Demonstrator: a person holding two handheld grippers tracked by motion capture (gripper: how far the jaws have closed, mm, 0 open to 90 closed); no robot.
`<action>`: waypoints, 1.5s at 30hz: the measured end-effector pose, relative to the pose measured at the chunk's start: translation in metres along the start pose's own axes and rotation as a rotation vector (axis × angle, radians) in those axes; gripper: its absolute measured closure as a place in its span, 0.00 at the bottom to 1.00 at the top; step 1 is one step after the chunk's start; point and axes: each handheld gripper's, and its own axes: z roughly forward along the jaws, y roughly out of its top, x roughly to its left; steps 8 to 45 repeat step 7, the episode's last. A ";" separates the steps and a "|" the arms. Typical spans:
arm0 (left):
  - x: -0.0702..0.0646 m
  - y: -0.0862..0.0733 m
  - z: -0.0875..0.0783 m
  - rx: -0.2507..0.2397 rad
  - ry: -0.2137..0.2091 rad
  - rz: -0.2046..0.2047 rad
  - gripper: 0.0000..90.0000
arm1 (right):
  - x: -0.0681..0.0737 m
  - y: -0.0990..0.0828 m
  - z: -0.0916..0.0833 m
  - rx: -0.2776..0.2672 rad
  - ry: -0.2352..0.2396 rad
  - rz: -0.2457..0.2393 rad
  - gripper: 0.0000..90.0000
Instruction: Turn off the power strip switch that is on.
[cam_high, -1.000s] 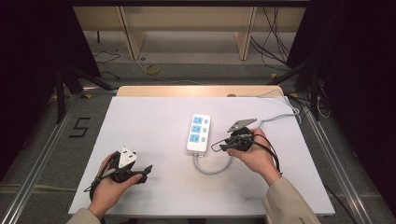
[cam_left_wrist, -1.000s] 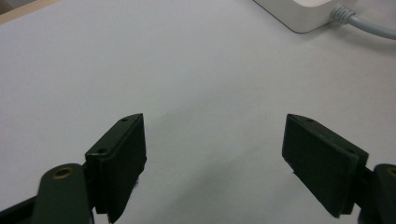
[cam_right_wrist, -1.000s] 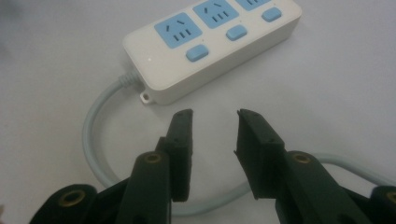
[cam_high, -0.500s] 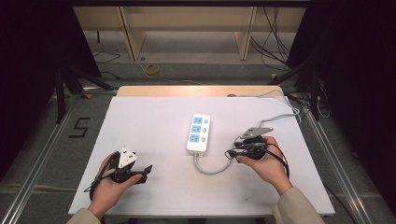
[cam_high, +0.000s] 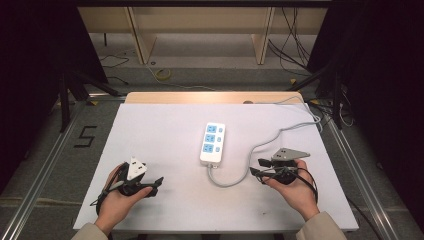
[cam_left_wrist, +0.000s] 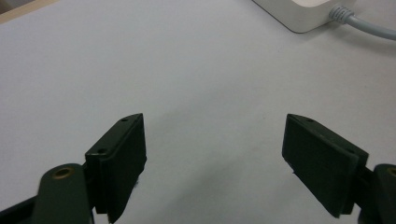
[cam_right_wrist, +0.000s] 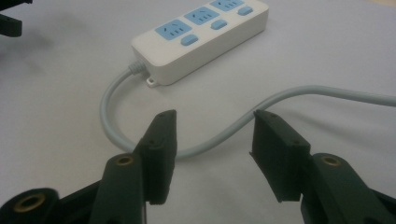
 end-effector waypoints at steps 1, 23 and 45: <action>0.000 0.000 0.000 0.000 -0.001 0.001 0.24 | 0.000 -0.001 -0.001 -0.004 0.001 0.004 0.56; -0.001 0.000 0.001 -0.007 -0.014 -0.004 0.24 | -0.001 -0.009 -0.005 -0.030 -0.011 0.015 0.53; -0.001 0.000 0.001 -0.007 -0.014 -0.004 0.24 | -0.001 -0.009 -0.005 -0.030 -0.011 0.015 0.53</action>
